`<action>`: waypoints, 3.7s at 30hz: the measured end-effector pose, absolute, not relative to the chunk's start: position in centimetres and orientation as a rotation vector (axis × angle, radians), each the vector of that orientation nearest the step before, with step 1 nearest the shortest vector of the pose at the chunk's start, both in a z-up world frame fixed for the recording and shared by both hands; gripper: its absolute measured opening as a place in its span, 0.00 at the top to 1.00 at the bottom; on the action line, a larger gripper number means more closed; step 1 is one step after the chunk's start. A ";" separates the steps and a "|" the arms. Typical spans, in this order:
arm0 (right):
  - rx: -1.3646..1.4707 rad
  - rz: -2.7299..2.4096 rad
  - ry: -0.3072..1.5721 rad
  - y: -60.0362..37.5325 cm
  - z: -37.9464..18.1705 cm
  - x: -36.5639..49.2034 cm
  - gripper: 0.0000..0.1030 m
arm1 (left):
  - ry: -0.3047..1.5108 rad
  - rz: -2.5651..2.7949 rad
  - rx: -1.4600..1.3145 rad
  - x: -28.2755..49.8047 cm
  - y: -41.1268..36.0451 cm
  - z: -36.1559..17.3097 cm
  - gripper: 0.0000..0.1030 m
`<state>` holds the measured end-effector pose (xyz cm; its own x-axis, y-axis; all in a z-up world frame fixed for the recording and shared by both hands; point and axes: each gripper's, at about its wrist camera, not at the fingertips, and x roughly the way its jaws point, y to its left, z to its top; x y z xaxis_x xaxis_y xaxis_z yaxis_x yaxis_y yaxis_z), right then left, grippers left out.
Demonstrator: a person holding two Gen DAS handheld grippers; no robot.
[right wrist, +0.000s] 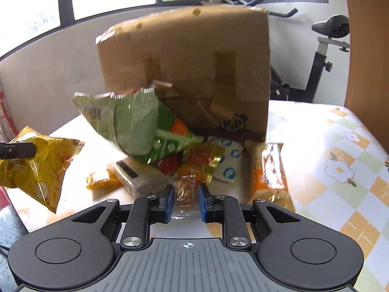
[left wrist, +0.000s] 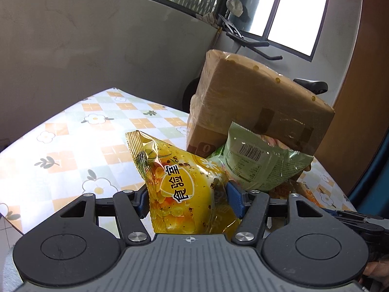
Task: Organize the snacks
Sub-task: 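Carry the yellow bag and clear candy over the box with both tools, then open both tools to drop the yellow bag and candy into the box, then move both open tools back to the snack pile, then grasp a yellow wrapped cake with the left tool while the right tool grasps an orange-white bar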
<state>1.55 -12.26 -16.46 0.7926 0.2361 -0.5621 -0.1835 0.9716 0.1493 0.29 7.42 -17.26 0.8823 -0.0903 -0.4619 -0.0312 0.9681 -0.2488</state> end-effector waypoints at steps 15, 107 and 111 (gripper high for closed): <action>0.069 0.217 0.304 -16.0 -3.5 4.4 0.81 | 0.199 -0.143 -0.189 4.3 5.8 -5.7 0.37; 0.001 0.050 0.687 -17.4 -21.7 10.5 0.62 | 0.699 -0.122 -0.001 9.2 2.9 -22.0 0.11; 0.015 0.056 0.684 -17.8 -21.7 10.5 0.62 | 0.702 -0.156 0.024 9.0 2.4 -22.1 0.15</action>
